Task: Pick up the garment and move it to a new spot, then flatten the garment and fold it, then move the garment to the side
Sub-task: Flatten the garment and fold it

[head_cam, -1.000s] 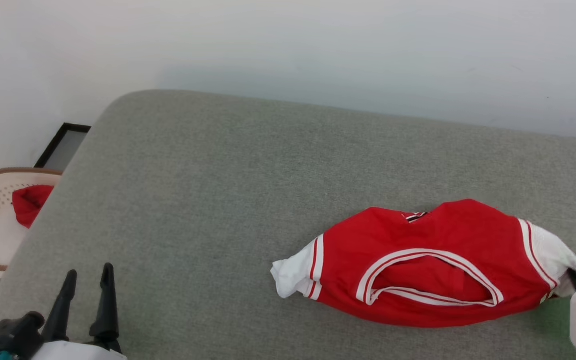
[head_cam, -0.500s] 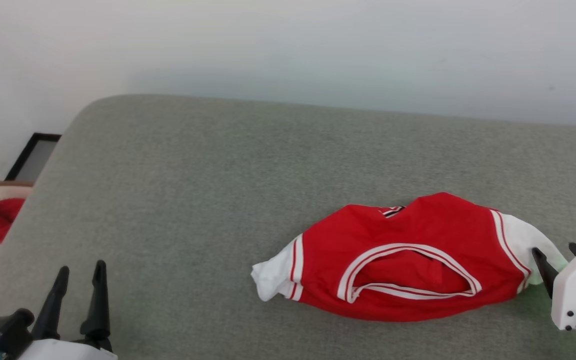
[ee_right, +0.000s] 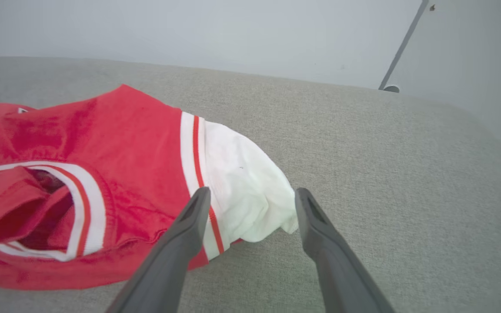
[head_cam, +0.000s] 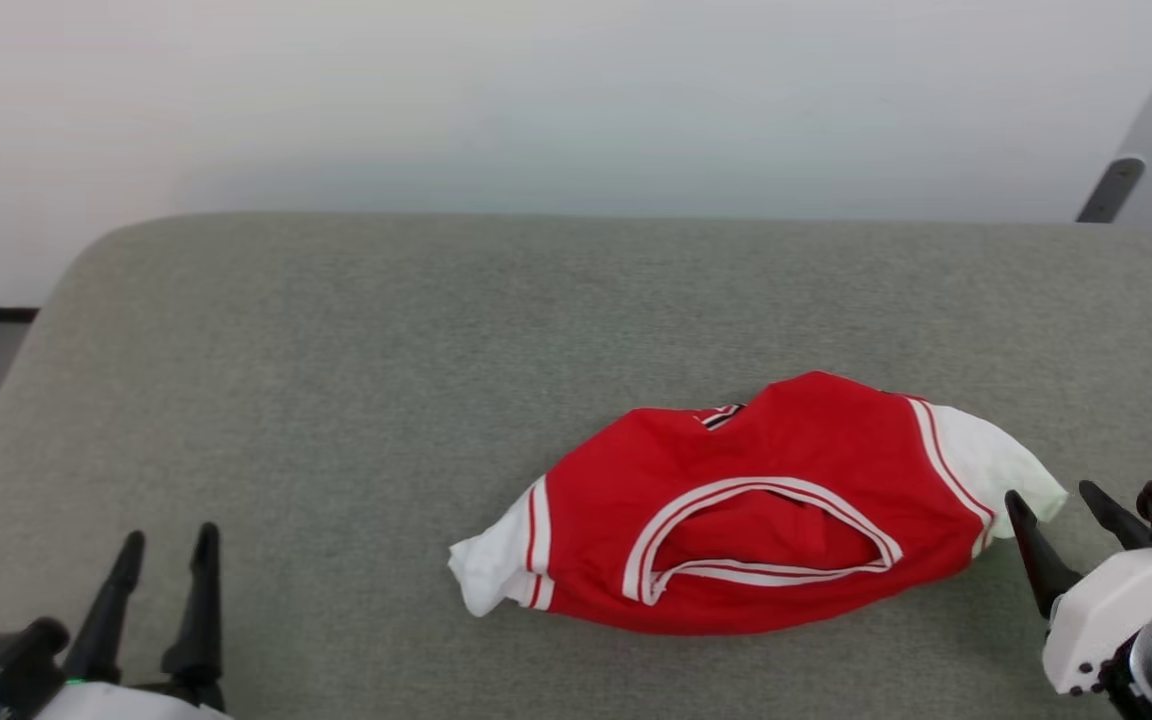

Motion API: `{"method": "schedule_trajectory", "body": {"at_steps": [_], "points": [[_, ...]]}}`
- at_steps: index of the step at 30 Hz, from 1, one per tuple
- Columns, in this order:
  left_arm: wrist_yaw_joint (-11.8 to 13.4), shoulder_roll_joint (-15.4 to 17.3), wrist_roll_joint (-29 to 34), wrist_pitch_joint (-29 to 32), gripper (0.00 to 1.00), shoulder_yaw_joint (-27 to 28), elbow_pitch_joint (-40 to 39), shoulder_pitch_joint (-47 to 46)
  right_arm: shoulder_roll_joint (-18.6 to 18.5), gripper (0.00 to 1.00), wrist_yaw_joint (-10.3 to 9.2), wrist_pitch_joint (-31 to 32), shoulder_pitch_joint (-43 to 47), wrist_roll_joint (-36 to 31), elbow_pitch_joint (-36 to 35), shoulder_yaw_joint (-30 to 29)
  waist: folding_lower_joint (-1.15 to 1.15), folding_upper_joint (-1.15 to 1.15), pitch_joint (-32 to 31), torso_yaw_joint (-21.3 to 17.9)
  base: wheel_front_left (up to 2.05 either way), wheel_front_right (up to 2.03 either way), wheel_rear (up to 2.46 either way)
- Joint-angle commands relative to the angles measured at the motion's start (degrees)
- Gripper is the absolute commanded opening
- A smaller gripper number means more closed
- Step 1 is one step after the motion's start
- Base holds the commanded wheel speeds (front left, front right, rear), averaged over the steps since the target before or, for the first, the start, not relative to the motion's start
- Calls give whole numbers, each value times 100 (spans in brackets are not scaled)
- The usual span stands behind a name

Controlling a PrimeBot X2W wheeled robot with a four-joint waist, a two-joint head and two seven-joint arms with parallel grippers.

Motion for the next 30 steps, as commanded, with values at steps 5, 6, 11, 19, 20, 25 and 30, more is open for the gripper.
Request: {"method": "schedule_trajectory", "body": {"at_steps": [5, 6, 11, 19, 20, 25, 30], "points": [[-13, 317, -461, 561, 100, -440, -300, -57, 294, 100, -4, -228, 198, -165, -269, -193, 0, 0, 96, -174, 0, 0, 0], [-13, 408, -601, 775, 100, -559, -375, -120, 342, 100, -4, -246, 225, -199, -302, -229, 0, 0, 115, -183, 0, 0, 0], [-13, 953, -1234, 2072, 100, -1110, -801, -532, 497, 100, -4, -294, 199, -292, -462, -350, 0, 0, 189, -208, 0, 0, 0], [27, 1385, -2029, 4141, 100, -1717, -1102, -1447, 608, 100, -4, -345, 92, -377, -546, -364, 0, 0, 228, -211, 0, 0, 0], [51, 1397, -2088, 4360, 100, -1779, -1099, -1555, 618, 100, -4, -345, 92, -384, -548, -354, 0, 0, 236, -216, 0, 0, 0], [239, 1389, -2350, 5346, 100, -2111, -964, -1963, 618, 100, -4, -352, 16, -376, -540, -307, 0, 0, 296, -245, 0, 0, 0], [413, 1339, -2440, 5968, 100, -2348, -768, -2268, 596, 100, -4, -336, -17, -372, -545, -278, 0, 0, 408, -304, 0, 0, 0]]}}
